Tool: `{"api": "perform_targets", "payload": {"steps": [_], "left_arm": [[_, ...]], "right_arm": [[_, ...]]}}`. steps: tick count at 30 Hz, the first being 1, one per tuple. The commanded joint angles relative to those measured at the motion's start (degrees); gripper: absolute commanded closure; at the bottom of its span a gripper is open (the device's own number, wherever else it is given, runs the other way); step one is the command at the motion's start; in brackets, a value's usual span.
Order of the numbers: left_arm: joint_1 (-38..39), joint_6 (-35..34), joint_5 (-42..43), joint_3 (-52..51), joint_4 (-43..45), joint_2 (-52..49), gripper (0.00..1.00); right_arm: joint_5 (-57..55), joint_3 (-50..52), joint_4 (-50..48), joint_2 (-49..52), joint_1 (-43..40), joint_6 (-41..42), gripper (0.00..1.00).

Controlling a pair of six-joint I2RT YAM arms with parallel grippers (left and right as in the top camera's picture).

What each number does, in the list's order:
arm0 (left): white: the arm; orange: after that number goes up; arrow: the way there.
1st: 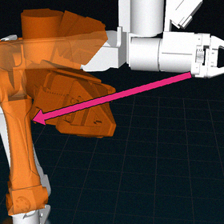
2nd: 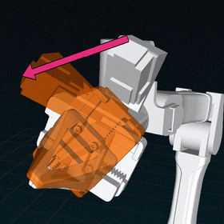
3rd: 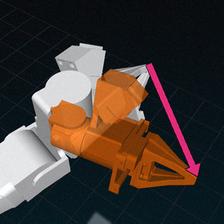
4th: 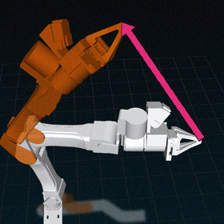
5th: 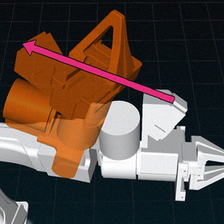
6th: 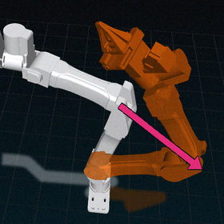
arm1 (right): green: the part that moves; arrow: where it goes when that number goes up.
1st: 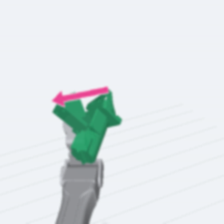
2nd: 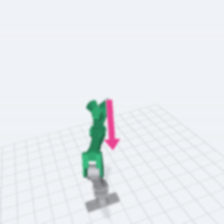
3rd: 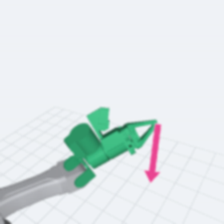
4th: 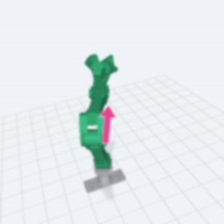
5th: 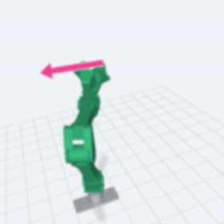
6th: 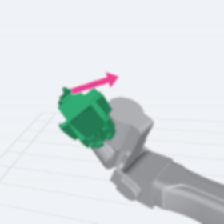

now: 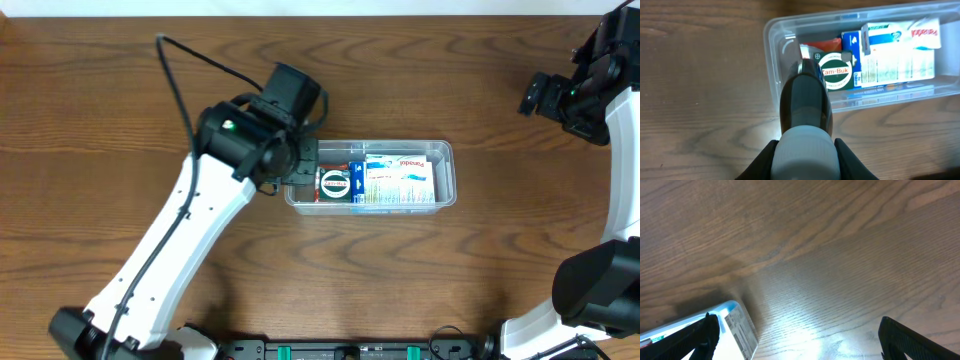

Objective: Pack container
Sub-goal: 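Carry the bottle over the container and lower it inside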

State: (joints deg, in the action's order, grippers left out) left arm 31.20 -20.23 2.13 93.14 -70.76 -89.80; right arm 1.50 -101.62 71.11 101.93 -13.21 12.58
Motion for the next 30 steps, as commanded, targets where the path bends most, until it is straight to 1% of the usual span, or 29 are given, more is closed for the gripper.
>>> {"api": "perform_targets", "payload": {"steps": [1,18,25,30], "left_arm": [[0.87,-0.87,-1.99,-0.02,-0.11,-2.14,0.81],[1.14,-1.57,-5.22,-0.17,0.37,-13.4,0.81],[1.14,-1.62,-5.22,-0.24,2.62,-15.91,0.81],[1.14,-3.04,-5.2,-0.35,4.09,-17.94,0.81]], "right_arm": [[-0.2,-0.72,0.02,-0.66,-0.26,0.22,0.01],[-0.2,-0.72,0.02,-0.66,-0.26,0.22,0.01],[-0.2,-0.72,0.02,-0.66,-0.26,0.22,0.01],[-0.2,-0.72,0.02,-0.66,-0.26,0.22,0.01]]}}
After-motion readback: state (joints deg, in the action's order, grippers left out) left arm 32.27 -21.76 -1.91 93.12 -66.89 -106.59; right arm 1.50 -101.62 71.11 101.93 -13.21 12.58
